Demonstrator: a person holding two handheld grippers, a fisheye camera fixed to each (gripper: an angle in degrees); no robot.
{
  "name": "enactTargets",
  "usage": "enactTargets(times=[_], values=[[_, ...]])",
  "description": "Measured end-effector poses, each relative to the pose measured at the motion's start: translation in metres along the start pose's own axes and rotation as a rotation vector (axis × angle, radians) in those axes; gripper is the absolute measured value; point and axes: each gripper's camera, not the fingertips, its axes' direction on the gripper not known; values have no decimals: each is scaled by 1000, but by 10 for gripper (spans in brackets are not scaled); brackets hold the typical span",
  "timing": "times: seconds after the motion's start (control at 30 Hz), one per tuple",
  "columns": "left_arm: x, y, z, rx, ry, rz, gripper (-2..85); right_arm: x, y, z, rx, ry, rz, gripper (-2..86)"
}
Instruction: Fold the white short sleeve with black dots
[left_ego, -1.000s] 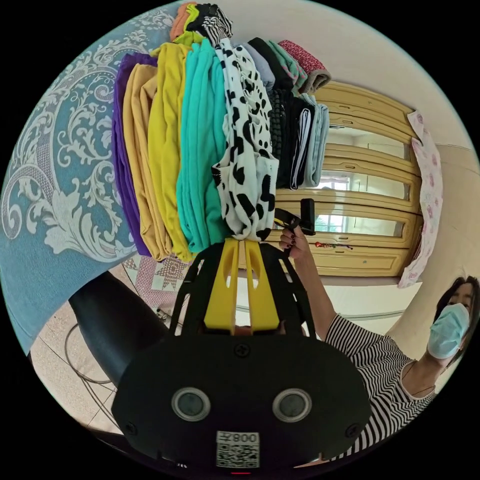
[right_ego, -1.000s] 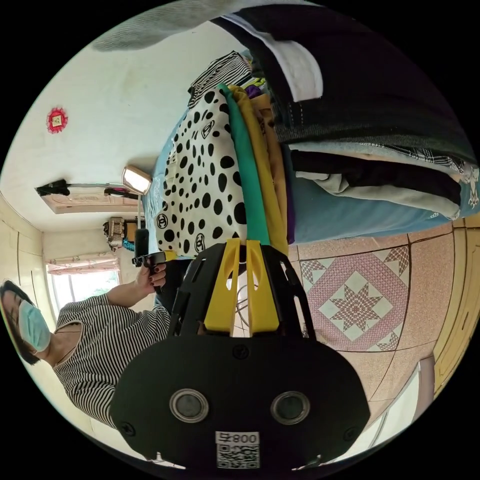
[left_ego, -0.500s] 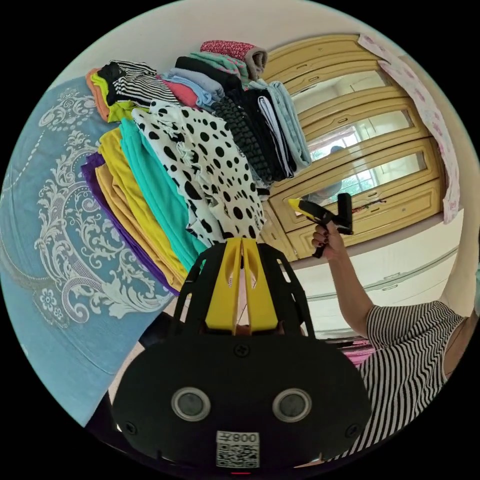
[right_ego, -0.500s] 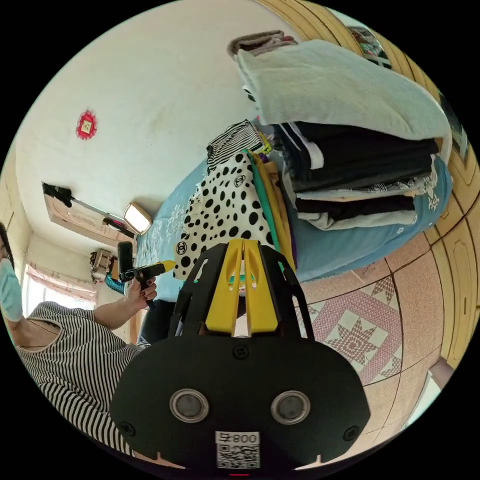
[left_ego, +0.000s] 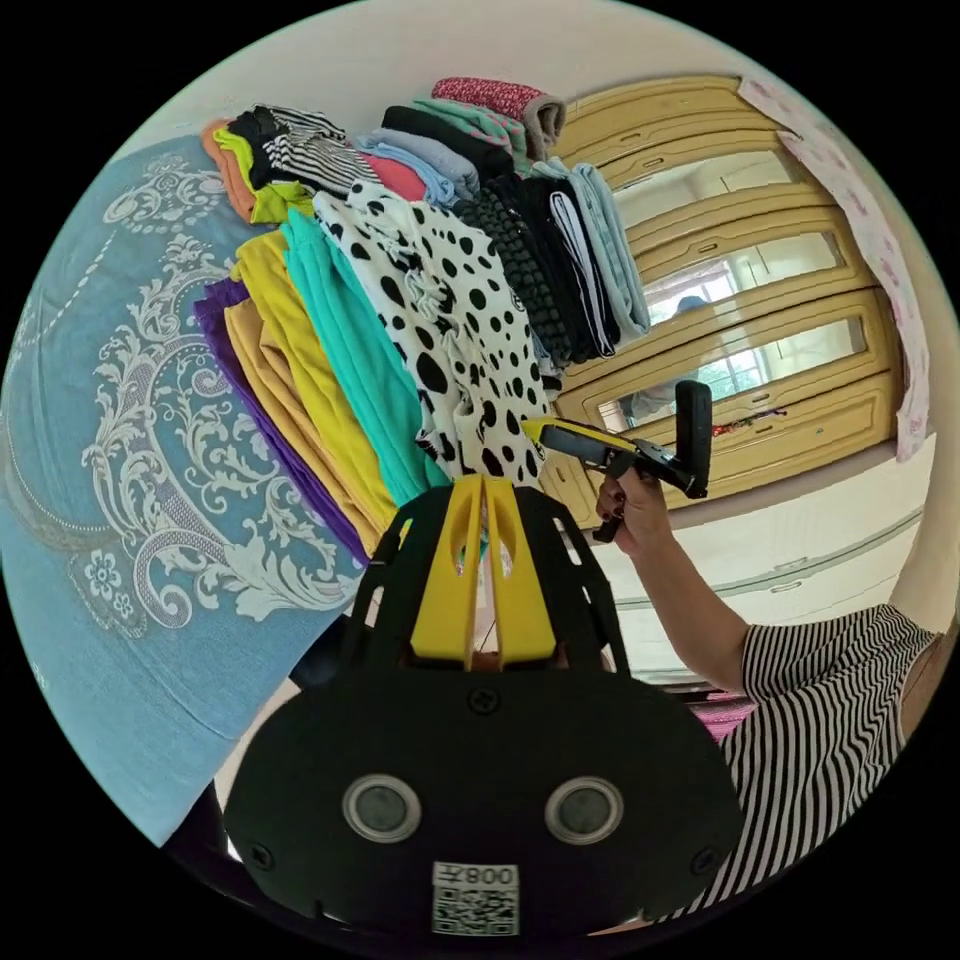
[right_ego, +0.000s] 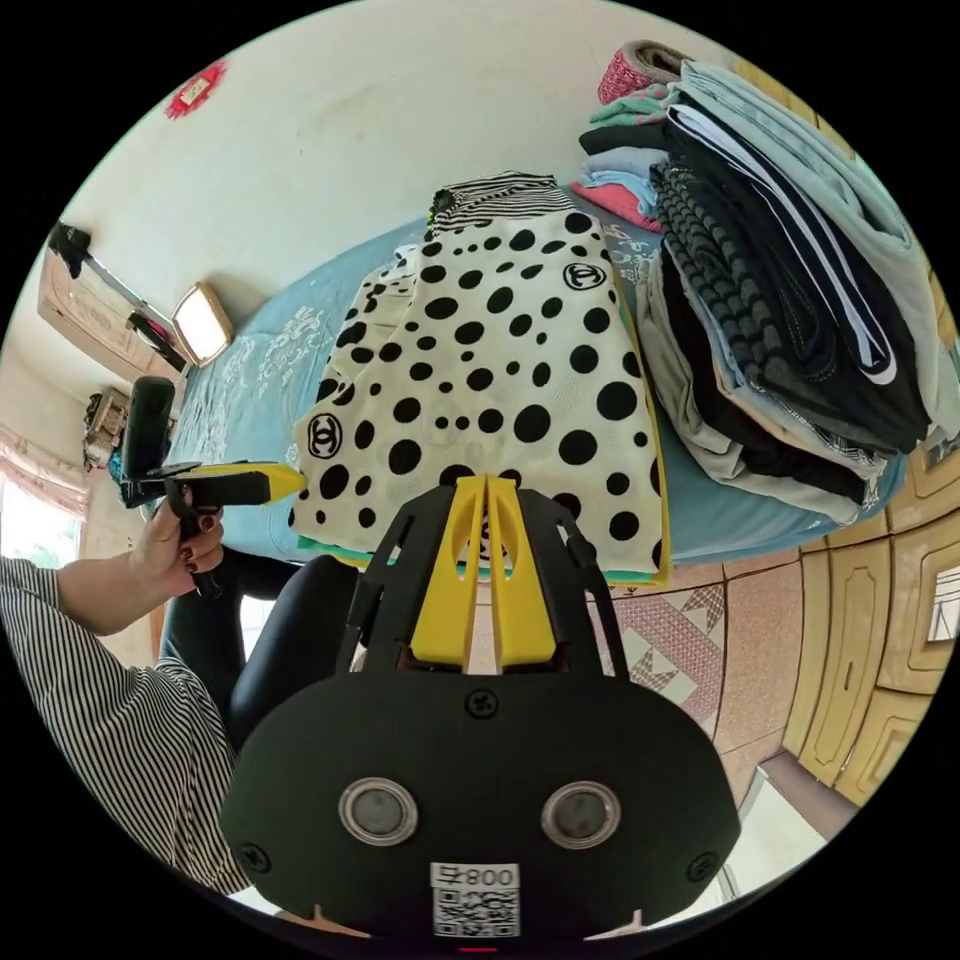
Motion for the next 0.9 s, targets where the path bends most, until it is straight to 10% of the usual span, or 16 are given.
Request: enactTargets(times=[0.53,0.9], values=[[-19,44,-87,64,-103,139,1,-12,3,17,153,107,31,6],[-123,93,-130,-138,-533,67,2,-63,-208,71,273,93,-232,66]])
